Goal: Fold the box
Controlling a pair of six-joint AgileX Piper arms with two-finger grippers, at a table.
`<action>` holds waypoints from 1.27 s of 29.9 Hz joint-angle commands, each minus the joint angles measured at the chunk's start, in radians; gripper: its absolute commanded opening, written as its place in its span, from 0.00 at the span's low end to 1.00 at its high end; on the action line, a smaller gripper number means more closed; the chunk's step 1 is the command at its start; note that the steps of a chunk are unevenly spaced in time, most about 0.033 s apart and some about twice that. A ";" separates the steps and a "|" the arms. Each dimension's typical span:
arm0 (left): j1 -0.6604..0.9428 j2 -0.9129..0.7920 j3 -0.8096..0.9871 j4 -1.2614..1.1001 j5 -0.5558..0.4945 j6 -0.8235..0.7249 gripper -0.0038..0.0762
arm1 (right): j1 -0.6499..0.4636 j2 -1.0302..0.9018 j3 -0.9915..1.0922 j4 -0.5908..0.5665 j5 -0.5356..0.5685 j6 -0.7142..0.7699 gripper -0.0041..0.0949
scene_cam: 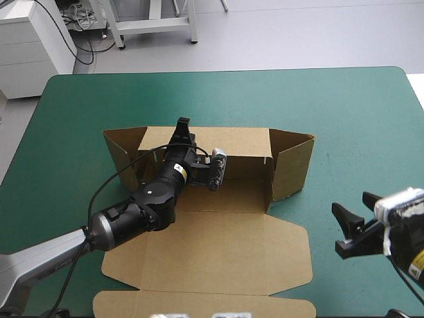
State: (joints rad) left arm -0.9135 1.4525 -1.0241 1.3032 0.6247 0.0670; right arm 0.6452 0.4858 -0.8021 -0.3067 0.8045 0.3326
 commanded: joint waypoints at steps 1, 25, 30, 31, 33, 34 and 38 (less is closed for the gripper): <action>-0.011 -0.022 -0.012 -0.012 0.005 -0.003 0.04 | -0.001 0.165 -0.166 -0.094 0.049 0.016 0.63; -0.011 -0.022 -0.012 -0.009 -0.011 -0.029 0.04 | -0.390 0.977 -1.073 0.239 0.244 -0.321 0.58; -0.011 -0.022 -0.012 -0.009 -0.025 -0.029 0.04 | -0.485 1.190 -1.214 0.381 0.366 -0.406 0.58; -0.011 -0.022 -0.012 -0.009 -0.025 -0.029 0.04 | -0.493 1.230 -1.243 0.403 0.364 -0.415 0.59; -0.011 -0.022 -0.012 -0.009 -0.025 -0.029 0.04 | -0.500 1.291 -1.281 0.447 0.364 -0.451 0.59; -0.011 -0.022 -0.012 -0.009 -0.030 -0.029 0.04 | -0.500 1.328 -1.300 0.471 0.364 -0.476 0.59; -0.011 -0.022 -0.012 -0.009 -0.038 -0.029 0.04 | -0.500 1.411 -1.340 0.494 0.364 -0.493 0.59</action>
State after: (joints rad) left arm -0.9135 1.4525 -1.0241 1.3068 0.6173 0.0460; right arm 0.1530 1.9107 -2.0903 0.1550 1.2015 -0.1297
